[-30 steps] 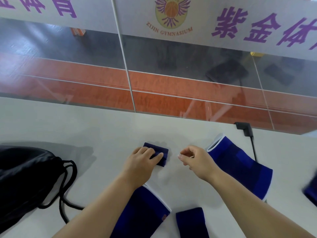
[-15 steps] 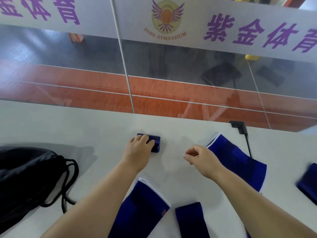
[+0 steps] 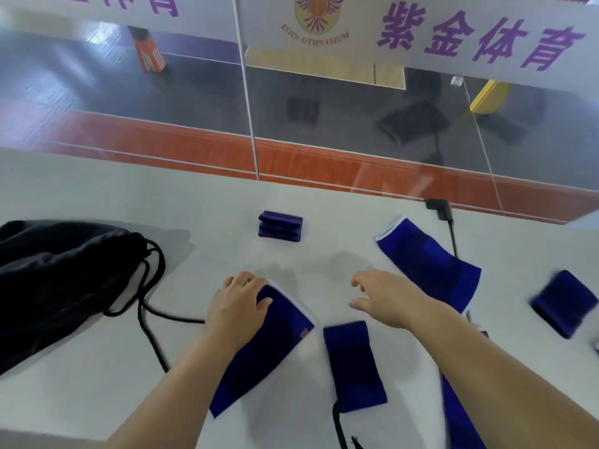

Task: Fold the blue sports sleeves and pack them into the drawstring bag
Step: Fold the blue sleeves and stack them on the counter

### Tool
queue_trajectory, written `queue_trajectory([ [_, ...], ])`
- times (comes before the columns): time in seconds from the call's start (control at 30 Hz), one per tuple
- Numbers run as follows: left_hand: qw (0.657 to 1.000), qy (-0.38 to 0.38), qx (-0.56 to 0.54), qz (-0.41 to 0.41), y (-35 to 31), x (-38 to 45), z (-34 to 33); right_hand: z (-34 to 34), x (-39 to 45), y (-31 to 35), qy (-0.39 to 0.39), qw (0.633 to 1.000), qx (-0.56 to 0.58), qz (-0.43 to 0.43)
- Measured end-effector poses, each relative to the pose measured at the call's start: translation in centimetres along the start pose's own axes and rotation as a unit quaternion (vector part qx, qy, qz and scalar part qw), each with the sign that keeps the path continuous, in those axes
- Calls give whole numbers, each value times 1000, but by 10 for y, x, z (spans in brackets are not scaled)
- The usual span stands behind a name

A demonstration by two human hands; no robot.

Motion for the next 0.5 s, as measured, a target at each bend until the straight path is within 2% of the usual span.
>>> queue_trajectory([
  [0.27, 990, 73, 57, 110, 25, -58, -32, -42, -43, -29, -13, 1000, -14, 4],
  [0.4, 979, 61, 94, 171, 24, -68, -31, -57, -63, -52, -22, 1000, -3, -3],
  [0.5, 985, 8, 63, 161, 13, -71, -26, -65, -77, -67, -25, 1000, 9, -7],
])
Point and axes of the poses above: each hand's wrist, its own x-axis towards the middle knuckle, its own z-axis out of the back of the hand, y = z × x, the point moved 9 cm from there along x, towards the middle knuckle, and after that the axes turned 1 degree about z, right-handed, at the moved point
